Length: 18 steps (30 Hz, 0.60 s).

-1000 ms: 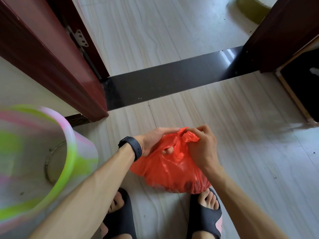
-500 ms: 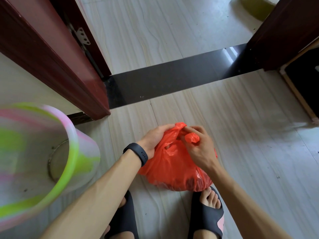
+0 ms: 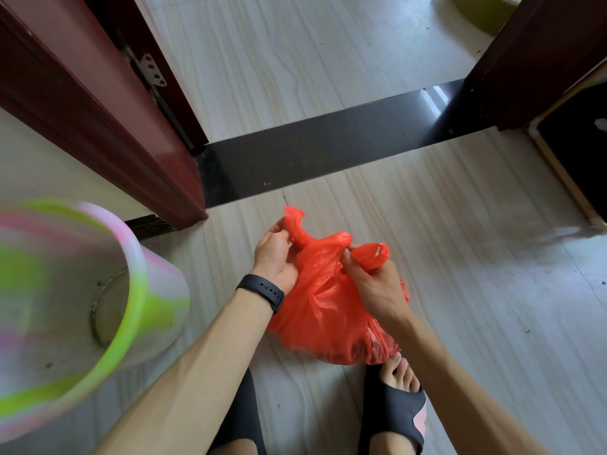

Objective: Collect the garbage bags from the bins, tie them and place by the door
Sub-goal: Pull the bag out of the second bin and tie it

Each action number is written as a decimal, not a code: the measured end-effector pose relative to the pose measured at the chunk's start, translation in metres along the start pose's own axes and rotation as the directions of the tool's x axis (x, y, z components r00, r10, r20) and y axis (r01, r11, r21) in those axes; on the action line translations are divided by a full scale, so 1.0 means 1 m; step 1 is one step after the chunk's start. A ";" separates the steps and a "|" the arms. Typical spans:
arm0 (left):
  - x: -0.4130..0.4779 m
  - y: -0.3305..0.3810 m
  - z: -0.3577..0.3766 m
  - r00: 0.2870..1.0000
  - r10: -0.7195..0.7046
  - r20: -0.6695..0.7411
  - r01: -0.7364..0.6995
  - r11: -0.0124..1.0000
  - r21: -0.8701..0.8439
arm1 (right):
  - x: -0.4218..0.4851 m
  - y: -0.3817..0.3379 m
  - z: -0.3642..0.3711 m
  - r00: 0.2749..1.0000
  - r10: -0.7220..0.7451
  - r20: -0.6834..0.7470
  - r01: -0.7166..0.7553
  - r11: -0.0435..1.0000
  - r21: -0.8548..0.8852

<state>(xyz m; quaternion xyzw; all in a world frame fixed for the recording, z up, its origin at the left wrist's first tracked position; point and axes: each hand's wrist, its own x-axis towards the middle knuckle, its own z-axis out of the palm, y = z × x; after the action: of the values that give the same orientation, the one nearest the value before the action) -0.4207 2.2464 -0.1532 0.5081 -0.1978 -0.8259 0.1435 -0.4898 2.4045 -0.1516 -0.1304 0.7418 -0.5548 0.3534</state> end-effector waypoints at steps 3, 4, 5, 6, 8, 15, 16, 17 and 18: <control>-0.009 -0.003 0.005 0.997 -0.080 -0.008 0.080 0.983 0.165 | -0.002 0.002 0.001 0.998 -0.005 -0.060 0.006 1.000 0.027; -0.013 -0.004 0.005 0.997 -0.082 0.007 0.079 0.981 0.175 | -0.002 0.002 0.001 0.995 -0.016 -0.096 0.018 1.000 0.021; -0.017 -0.007 0.004 0.997 -0.069 0.028 0.063 0.984 0.166 | -0.002 0.002 0.001 0.991 -0.036 -0.128 0.038 0.999 0.012; -0.020 -0.010 0.004 0.997 -0.049 0.057 0.040 0.988 0.152 | -0.002 0.002 0.001 0.986 -0.056 -0.155 0.058 0.998 0.006; -0.023 -0.015 -0.003 0.989 -0.046 0.141 0.026 0.990 0.141 | -0.002 0.001 0.004 0.980 -0.082 -0.180 0.081 0.997 -0.009; -0.049 -0.031 -0.006 0.965 -0.045 0.258 -0.029 0.961 0.275 | -0.008 0.005 0.019 0.968 -0.159 -0.196 0.145 0.986 -0.082; -0.052 -0.034 -0.006 0.971 -0.039 0.235 -0.032 0.956 0.290 | -0.010 0.005 0.020 0.972 -0.153 -0.180 0.138 0.986 -0.096; -0.055 -0.035 -0.006 0.977 -0.026 0.212 -0.045 0.945 0.323 | -0.012 0.005 0.021 0.977 -0.152 -0.150 0.135 0.983 -0.122; -0.057 -0.035 -0.005 0.985 0.006 0.175 -0.070 0.928 0.367 | -0.015 0.004 0.022 0.982 -0.153 -0.107 0.137 0.980 -0.147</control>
<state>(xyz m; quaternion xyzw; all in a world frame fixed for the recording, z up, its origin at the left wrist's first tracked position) -0.3924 2.3014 -0.1275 0.4496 -0.3719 -0.8110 0.0433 -0.4638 2.3985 -0.1530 -0.1757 0.7867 -0.5327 0.2578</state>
